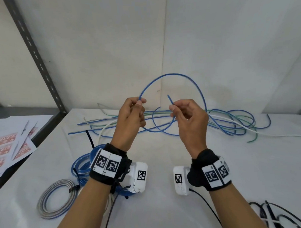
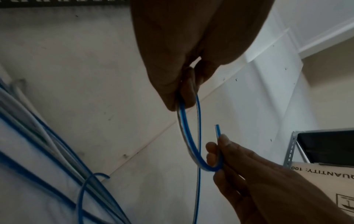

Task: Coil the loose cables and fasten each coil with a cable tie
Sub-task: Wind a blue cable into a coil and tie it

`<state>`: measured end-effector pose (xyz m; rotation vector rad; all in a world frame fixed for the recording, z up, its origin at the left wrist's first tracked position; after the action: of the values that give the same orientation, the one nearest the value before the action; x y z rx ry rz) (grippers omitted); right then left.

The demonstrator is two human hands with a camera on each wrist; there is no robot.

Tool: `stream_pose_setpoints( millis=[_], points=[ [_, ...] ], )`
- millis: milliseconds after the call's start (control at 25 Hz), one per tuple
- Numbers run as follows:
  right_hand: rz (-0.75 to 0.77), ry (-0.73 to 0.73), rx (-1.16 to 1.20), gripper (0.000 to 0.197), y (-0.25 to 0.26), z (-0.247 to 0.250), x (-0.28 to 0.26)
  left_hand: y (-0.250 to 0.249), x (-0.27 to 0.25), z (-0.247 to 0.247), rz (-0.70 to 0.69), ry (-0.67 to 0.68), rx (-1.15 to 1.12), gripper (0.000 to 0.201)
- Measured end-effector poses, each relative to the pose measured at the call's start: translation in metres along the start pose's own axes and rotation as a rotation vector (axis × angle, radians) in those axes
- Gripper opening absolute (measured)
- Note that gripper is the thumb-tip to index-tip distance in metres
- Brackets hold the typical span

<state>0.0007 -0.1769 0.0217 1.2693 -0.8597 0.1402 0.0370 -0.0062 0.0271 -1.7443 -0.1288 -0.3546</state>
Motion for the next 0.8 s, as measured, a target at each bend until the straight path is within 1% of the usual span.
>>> stream_pose_setpoints(
  millis=[40,120,160,200,280,360,440,480,560,600,640,720,800],
  points=[
    [0.026,0.076,-0.031,0.005,0.004,0.000,-0.001,-0.002,-0.002,0.002,-0.027,0.002,0.018,0.021],
    [0.077,0.245,-0.092,0.009,0.010,-0.003,-0.004,-0.007,-0.004,0.004,-0.076,0.001,0.074,0.023],
    [0.104,0.307,-0.131,0.011,0.011,-0.004,-0.005,-0.008,-0.005,0.006,-0.079,0.018,0.109,0.022],
    [0.149,0.354,-0.176,0.013,0.012,-0.005,-0.005,-0.009,-0.006,0.008,-0.070,0.054,0.148,0.022],
    [0.252,0.413,-0.264,0.018,0.015,-0.007,-0.006,-0.010,-0.009,0.013,-0.021,0.179,0.208,0.023],
    [0.288,0.413,-0.283,0.020,0.018,-0.006,-0.008,-0.011,-0.011,0.019,0.052,0.287,0.220,0.023],
    [0.218,0.376,-0.192,0.020,0.026,-0.004,-0.009,-0.016,-0.013,0.022,0.113,0.353,0.226,0.023],
    [0.182,0.363,-0.145,0.028,0.029,-0.003,-0.009,-0.017,-0.014,0.023,0.134,0.377,0.243,0.022],
    [0.169,0.371,-0.131,0.048,0.029,-0.004,-0.011,-0.018,-0.014,0.022,0.156,0.411,0.311,0.019],
    [0.180,0.375,-0.180,0.050,0.025,-0.006,-0.014,-0.018,-0.015,0.023,0.158,0.414,0.358,0.018],
    [0.203,0.362,-0.278,0.045,0.021,-0.009,-0.015,-0.017,-0.015,0.023,0.154,0.408,0.408,0.016],
    [0.263,0.293,-0.549,0.028,0.014,-0.011,-0.015,-0.015,-0.014,0.025,0.140,0.382,0.473,0.013],
    [0.311,0.258,-0.711,0.023,0.013,-0.011,-0.014,-0.015,-0.013,0.029,0.130,0.348,0.473,0.013]
  ],
)
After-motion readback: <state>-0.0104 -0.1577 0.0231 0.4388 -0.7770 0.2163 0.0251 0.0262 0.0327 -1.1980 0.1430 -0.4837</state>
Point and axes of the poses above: each hand's wrist, its own x-axis towards the middle knuckle, its own z-axis out of the back of the hand, y = z × x, the point moved 2 cm from there along x, towards the middle knuckle, and after that the axes turned 1 degree about z, right-handed, at the moved point
